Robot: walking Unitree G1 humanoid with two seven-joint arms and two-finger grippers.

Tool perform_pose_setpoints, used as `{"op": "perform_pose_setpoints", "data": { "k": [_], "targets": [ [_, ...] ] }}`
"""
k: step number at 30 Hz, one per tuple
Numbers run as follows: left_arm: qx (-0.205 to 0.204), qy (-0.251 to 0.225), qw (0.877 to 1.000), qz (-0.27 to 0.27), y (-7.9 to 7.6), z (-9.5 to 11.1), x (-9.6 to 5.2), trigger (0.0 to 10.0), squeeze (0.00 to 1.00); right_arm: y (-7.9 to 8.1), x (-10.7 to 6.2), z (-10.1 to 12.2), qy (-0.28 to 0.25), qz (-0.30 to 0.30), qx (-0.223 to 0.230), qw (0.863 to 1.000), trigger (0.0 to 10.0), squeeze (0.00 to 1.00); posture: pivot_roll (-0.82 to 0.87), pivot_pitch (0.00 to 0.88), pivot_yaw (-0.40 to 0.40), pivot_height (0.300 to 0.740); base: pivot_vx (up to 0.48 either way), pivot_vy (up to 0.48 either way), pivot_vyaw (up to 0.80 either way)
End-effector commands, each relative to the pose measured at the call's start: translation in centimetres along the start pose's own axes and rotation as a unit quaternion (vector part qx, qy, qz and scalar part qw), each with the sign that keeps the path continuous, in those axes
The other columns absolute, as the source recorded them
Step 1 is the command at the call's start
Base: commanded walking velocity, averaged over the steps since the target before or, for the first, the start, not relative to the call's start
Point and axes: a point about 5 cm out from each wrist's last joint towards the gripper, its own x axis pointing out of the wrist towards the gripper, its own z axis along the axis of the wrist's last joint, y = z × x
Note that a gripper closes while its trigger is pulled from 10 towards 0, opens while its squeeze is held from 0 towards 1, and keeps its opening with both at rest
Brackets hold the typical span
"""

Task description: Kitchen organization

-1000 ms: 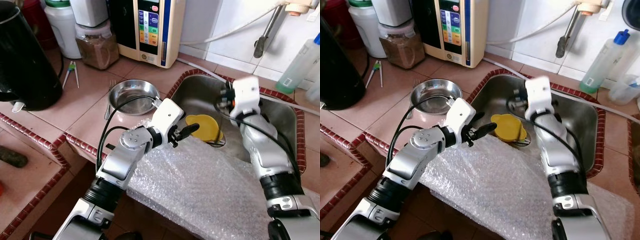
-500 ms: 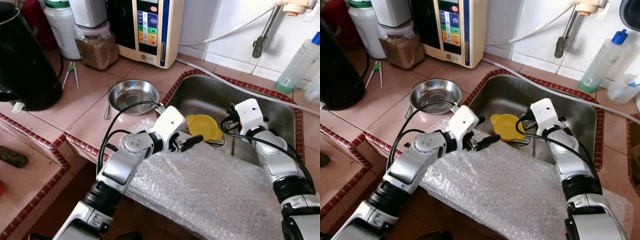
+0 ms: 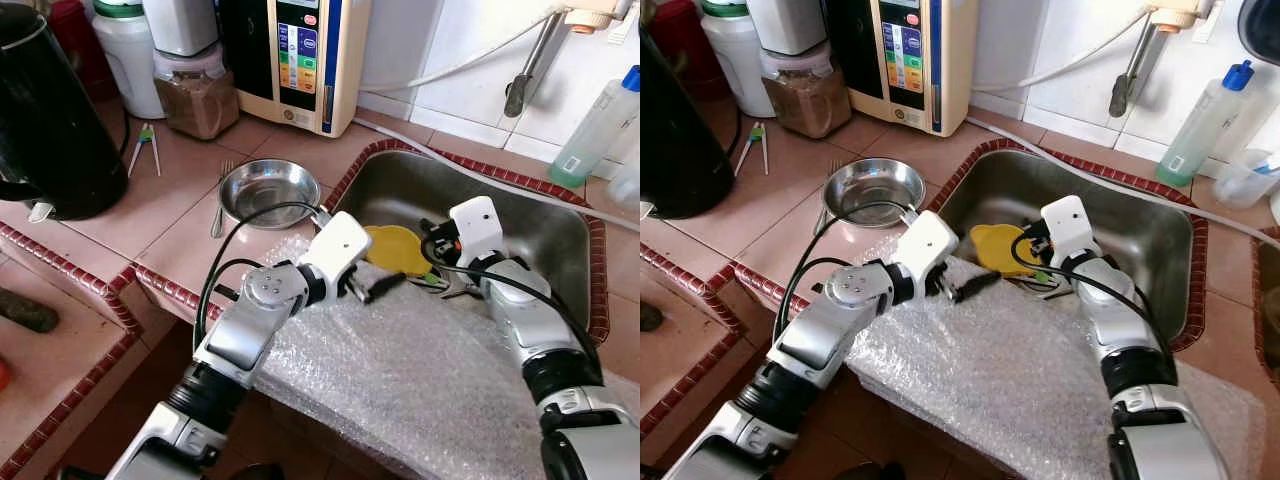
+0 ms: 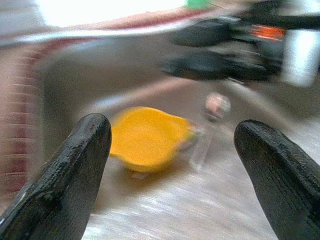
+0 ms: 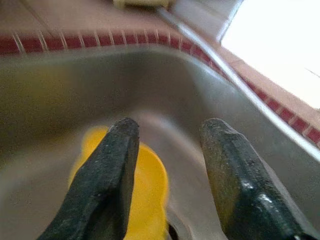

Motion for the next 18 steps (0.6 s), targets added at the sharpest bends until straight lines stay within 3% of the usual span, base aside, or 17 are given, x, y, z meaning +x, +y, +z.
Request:
{"op": "perform_pose_setpoints", "data": {
  "k": [1, 3, 4, 5, 7, 10, 13, 18],
  "targets": [
    [-0.001, -0.02, 0.998, 0.062, 1.8, 0.8, -0.2, 10.0, 1.0, 0.0, -0.1, 1.1, -0.028, -0.002, 0.017, 0.999, 10.0, 1.0, -0.06, 0.087, -0.023, 0.74, 0.0, 0.0, 0.0],
    [-0.006, -0.024, 0.996, 0.082, 2.3, 1.0, -0.2, 10.0, 1.0, 0.2, -0.1, 1.4, -0.035, -0.001, 0.021, 0.999, 10.0, 1.0, -0.06, 0.087, -0.023, 0.74, 0.0, 0.0, 0.0],
    [-0.015, -0.037, 0.99, 0.134, 3.7, 1.4, -0.5, 10.0, 1.0, 0.8, -0.1, 2.1, -0.054, 0.003, 0.036, 0.998, 10.0, 1.0, -0.06, 0.089, -0.023, 0.74, 0.0, 0.0, 0.0],
    [-0.02, -0.041, 0.987, 0.153, 4.2, 1.5, -0.7, 10.0, 1.0, 1.0, -0.1, 2.3, -0.06, 0.005, 0.04, 0.997, 10.0, 1.0, -0.06, 0.09, -0.024, 0.74, 0.0, 0.0, 0.0],
    [-0.025, -0.044, 0.984, 0.171, 4.8, 1.6, -0.8, 10.0, 1.0, 1.1, -0.2, 2.6, -0.067, 0.004, 0.044, 0.997, 10.0, 1.0, -0.06, 0.091, -0.024, 0.74, 0.0, 0.0, 0.0],
    [-0.063, -0.05, 0.958, 0.276, 7.5, 1.6, -1.9, 10.0, 1.0, 2.7, -0.5, 4.3, -0.11, 0.041, 0.074, 0.99, 10.0, 1.0, -0.06, 0.093, -0.023, 0.74, 0.0, 0.0, 0.0],
    [-0.076, -0.046, 0.947, 0.31, 8.5, 1.4, -2.4, 10.0, 1.0, 3.7, -0.8, 5.2, -0.123, 0.075, 0.087, 0.986, 10.0, 1.0, -0.06, 0.095, -0.022, 0.74, 0.0, 0.0, 0.0],
    [-0.074, -0.033, 0.915, 0.395, 10.5, 0.9, -3.6, 10.0, 1.0, 5.1, -1.6, 7.2, -0.15, 0.137, 0.099, 0.974, 10.0, 1.0, -0.07, 0.095, -0.013, 0.74, 0.0, 0.0, 0.0]
  ]
}}
